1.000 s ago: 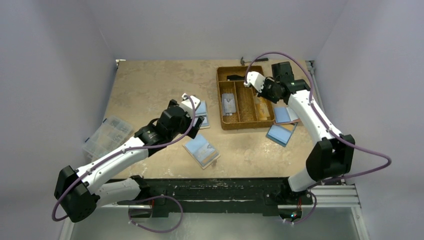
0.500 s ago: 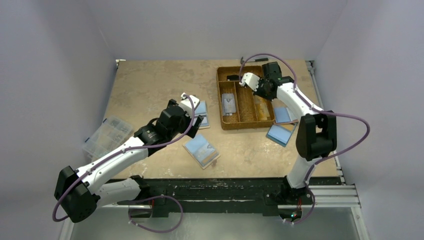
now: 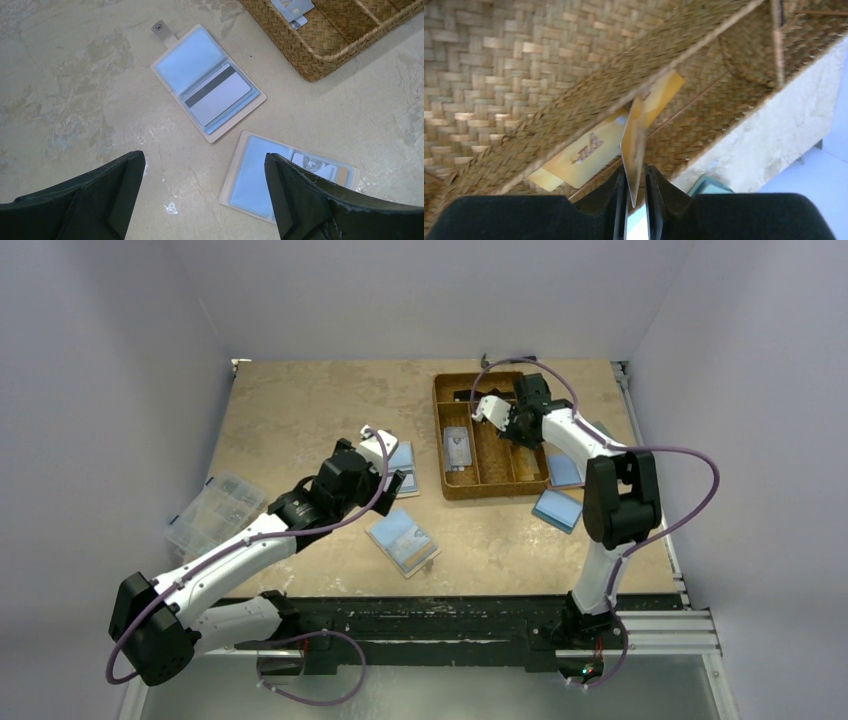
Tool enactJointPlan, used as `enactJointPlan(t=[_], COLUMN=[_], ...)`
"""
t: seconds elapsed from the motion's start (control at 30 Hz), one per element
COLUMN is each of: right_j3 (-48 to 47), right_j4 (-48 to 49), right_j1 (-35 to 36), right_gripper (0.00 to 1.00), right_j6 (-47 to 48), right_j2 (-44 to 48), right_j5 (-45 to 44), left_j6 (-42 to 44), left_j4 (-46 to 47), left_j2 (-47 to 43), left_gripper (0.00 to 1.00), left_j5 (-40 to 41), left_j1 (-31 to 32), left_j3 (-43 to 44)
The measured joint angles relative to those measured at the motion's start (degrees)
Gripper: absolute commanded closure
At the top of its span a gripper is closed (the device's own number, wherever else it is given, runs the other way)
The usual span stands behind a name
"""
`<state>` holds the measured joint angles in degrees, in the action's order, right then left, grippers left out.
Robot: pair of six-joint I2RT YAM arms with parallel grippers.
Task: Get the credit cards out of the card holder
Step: Place the credit card in the storage box.
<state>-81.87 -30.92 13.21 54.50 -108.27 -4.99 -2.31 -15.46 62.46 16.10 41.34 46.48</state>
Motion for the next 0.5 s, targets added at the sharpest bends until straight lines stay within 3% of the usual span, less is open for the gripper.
enactJointPlan(t=[0.5], right_j3=[4.55], right_j4=[-8.33], right_j1=[0.02], right_gripper=[0.66], right_j6=[0.15], right_j2=[7.96], right_j5=[7.89], left_j6=[-0.02], left_j4=[0.02], left_j2=[0.0], left_gripper=[0.03], left_j5=[-0.85], left_j1=[-0.42], left_j3=[-0.22])
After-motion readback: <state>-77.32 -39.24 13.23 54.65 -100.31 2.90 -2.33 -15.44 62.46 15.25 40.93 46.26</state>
